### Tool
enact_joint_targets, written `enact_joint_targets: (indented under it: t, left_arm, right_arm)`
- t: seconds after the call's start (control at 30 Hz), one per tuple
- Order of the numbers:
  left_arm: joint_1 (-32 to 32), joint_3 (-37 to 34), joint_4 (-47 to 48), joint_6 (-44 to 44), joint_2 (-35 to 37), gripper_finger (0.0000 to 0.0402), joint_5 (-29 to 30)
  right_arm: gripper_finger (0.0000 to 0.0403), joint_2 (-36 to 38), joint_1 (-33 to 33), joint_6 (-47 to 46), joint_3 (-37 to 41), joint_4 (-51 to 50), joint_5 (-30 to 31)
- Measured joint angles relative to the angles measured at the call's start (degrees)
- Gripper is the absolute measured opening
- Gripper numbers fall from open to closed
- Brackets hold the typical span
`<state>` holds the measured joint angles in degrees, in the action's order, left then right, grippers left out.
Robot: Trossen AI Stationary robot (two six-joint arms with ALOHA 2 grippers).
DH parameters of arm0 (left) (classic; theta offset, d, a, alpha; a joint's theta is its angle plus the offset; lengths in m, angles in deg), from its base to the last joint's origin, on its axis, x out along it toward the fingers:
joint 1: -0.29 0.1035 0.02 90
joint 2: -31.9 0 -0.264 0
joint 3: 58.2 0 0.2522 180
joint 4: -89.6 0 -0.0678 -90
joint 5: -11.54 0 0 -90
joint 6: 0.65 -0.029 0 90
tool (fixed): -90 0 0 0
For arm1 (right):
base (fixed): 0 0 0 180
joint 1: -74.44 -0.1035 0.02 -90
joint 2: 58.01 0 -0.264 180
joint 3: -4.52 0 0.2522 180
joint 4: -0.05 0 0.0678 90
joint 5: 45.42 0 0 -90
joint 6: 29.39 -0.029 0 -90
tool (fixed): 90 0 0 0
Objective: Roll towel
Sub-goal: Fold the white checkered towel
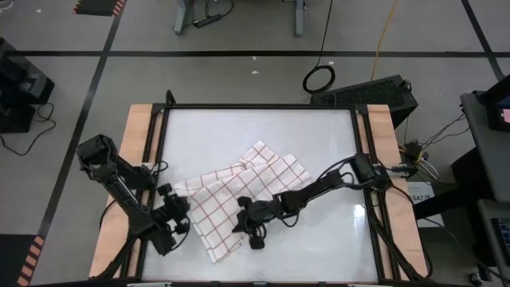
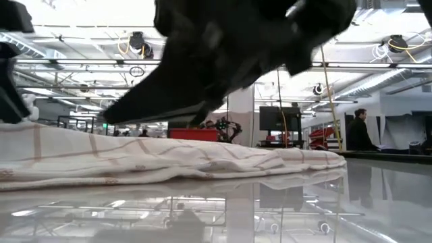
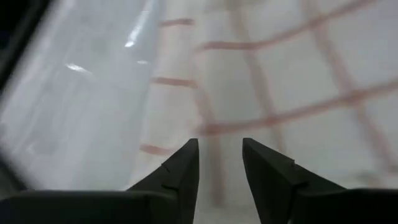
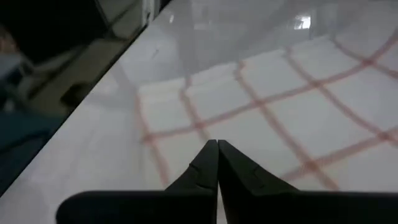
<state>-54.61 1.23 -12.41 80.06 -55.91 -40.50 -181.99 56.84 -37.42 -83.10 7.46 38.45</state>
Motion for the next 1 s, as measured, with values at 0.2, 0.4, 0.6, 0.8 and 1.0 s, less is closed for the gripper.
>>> enact_joint_targets:
  t: [0.2,0.4,0.6,0.8,1.0]
  left_arm:
    - [5.46,0.02,4.32,1.8,1.32,0.0081,9.02]
    - [15.02,1.47,3.15,-9.53,6.01,0.0071,14.95]
    - [25.92,1.44,-7.64,-24.56,8.35,0.0071,12.45]
    - [34.18,1.42,-30.89,-49.0,8.15,0.0071,5.11]
    - [43.63,1.42,-41.0,-65.39,8.11,0.0071,-3.89]
  right_arm:
    - [0.0,0.95,-2.26,2.74,3.0,-5.25,4.65]
    - [0.0,0.51,-2.28,-2.84,9.67,0.17,5.39]
    - [0.0,0.95,-2.15,-2.52,11.56,-3.63,-1.97]
    - [0.0,6.14,-1.14,2.14,11.9,-16.82,-7.44]
    - [0.0,15.68,0.19,8.53,12.42,-35.27,-4.04]
